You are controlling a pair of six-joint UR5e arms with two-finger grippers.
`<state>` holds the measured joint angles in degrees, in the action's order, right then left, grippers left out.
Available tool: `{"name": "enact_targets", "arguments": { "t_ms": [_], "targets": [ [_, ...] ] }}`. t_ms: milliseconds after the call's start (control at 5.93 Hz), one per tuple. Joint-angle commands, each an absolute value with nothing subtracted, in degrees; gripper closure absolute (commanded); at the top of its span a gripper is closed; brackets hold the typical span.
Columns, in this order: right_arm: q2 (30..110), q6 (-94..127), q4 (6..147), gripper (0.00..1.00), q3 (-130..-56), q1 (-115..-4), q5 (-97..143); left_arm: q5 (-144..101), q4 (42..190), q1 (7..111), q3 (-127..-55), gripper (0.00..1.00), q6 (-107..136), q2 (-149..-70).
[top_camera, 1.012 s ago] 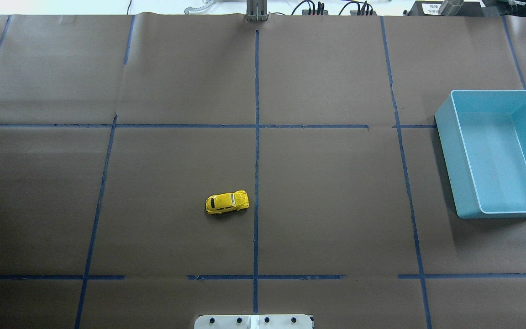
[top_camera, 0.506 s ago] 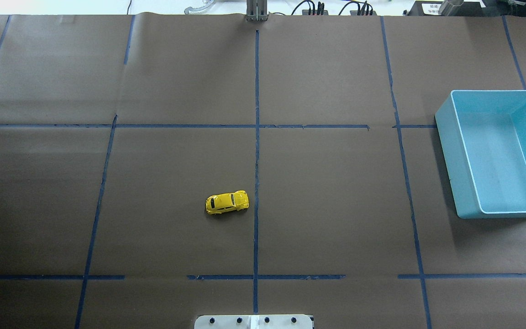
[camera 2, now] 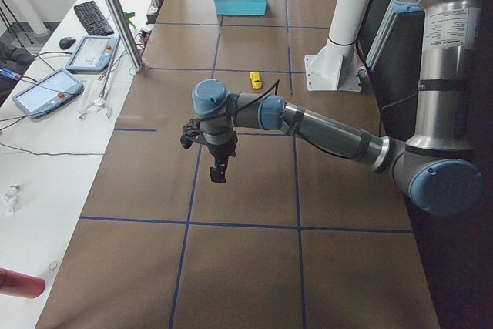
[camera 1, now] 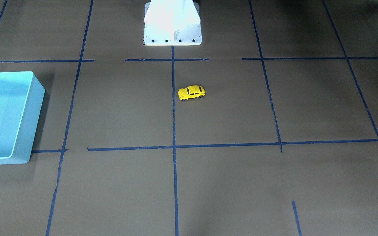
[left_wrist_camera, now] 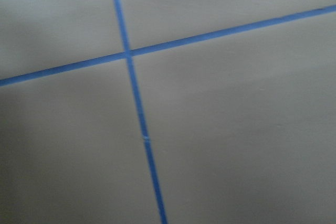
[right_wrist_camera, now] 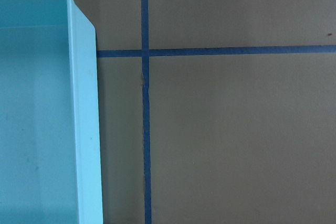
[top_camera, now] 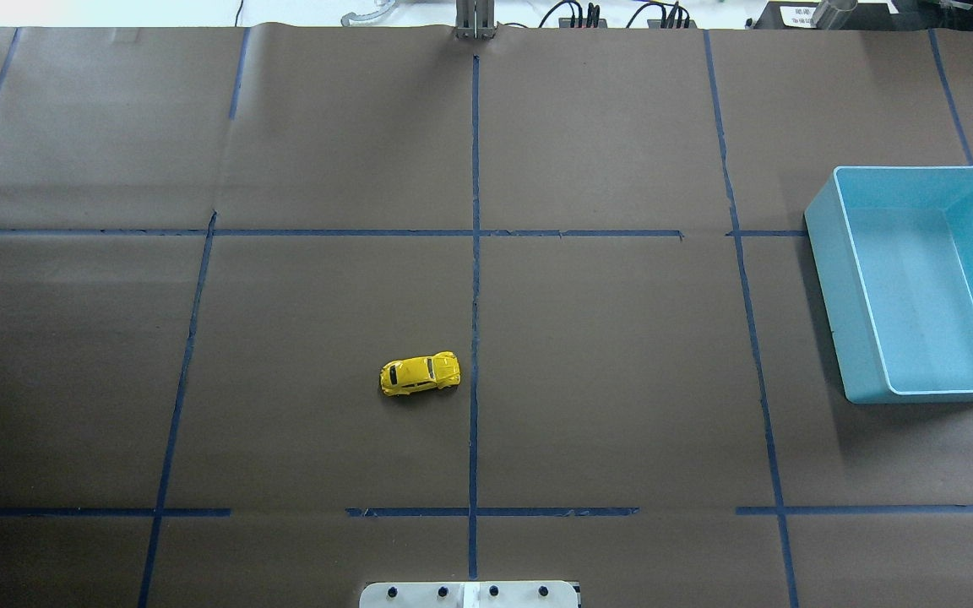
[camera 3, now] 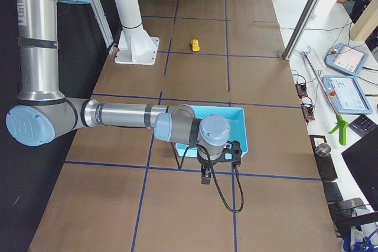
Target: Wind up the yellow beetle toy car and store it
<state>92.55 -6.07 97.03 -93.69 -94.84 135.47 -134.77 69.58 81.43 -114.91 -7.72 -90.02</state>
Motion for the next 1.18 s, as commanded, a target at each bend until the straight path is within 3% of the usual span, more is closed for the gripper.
{"name": "enact_targets", "arguments": {
  "t_ms": [0, 506, 1012],
  "targets": [
    [92.55, -6.06, 97.03, 0.0, -93.69, -94.83, 135.44, -130.65, 66.8, 75.19, -121.0, 0.0, -8.0, -95.76],
    [92.55, -6.33, 97.03, 0.0, -93.69, -94.83, 135.53, -121.92, 54.17, 66.73, -120.23, 0.0, -26.24, -112.02],
    [92.55, -6.33, 97.03, 0.0, -93.6, -94.83, 135.53, -121.29, 54.31, 61.28, -122.51, 0.0, -33.47, -118.19]
  ]
}}
